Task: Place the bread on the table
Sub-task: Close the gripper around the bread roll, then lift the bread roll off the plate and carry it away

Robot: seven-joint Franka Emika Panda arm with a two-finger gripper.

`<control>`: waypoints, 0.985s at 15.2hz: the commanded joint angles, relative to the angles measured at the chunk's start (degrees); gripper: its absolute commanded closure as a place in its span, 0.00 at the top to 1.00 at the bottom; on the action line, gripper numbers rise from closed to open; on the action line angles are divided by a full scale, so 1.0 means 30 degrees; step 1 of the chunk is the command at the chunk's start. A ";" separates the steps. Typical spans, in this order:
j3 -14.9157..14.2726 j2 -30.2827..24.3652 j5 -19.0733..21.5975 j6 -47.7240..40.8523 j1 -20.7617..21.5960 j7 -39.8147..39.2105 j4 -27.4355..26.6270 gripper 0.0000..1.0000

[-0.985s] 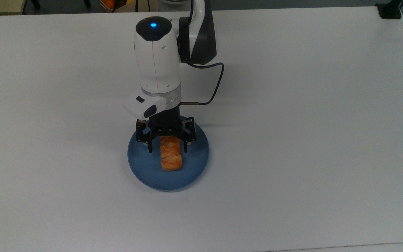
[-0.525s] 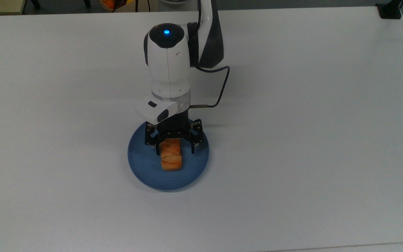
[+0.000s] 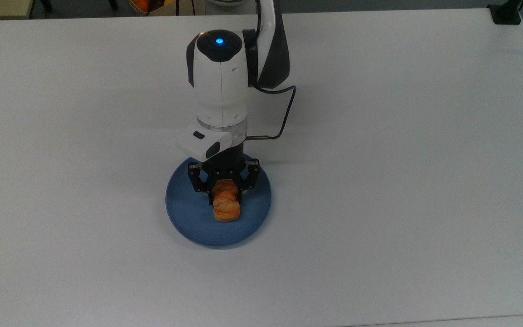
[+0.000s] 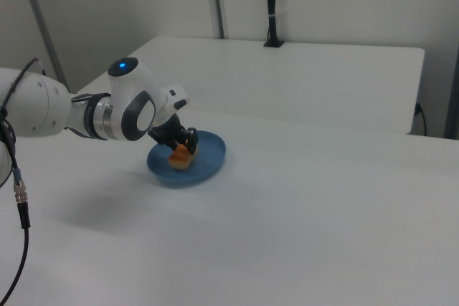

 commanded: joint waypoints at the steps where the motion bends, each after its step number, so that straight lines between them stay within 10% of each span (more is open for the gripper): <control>1: -0.0085 -0.0428 -0.0359 0.0105 -0.0124 0.0335 -0.0021 0.31; 15: -0.0056 -0.6812 -0.0242 -0.7296 -0.0799 -0.0598 -0.1603 0.31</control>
